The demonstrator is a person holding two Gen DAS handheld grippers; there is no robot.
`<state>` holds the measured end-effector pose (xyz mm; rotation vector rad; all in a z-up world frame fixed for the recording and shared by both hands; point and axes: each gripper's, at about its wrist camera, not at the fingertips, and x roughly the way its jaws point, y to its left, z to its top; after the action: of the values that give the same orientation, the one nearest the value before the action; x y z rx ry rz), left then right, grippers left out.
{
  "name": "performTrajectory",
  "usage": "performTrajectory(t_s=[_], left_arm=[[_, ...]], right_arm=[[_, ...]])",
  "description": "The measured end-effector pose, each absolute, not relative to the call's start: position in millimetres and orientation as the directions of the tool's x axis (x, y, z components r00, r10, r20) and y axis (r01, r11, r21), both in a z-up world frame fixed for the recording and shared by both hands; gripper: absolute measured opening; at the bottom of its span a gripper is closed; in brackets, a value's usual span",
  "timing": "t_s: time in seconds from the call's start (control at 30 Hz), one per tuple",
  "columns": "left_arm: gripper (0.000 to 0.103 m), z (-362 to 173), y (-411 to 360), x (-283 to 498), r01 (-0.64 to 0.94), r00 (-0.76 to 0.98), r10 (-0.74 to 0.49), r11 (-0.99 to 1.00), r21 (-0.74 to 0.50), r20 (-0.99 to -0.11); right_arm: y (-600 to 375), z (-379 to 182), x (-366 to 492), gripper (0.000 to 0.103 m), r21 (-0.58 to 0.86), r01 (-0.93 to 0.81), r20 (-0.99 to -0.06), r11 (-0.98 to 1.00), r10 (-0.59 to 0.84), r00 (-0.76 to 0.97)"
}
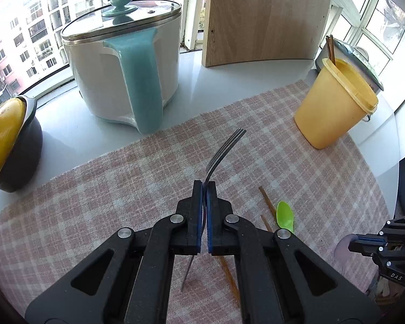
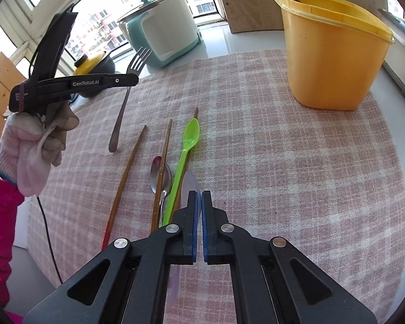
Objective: Organize utensils
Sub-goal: 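Lift the fork with the left tool and carry it toward the yellow container, then lower the fork into the yellow container and open the left tool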
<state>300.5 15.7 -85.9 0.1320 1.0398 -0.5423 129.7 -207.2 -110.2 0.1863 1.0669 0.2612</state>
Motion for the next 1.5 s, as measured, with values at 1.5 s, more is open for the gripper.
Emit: performTrajectory(t_s=[1.5], left_arm=[[0.000,53,-43,246,0.459,0.564,-0.560,0.823,-0.334,-0.607]], right_arm=[[-315,50,166,0.001,0.123,-0.207,-0.600,0.971,0.239,0.764]])
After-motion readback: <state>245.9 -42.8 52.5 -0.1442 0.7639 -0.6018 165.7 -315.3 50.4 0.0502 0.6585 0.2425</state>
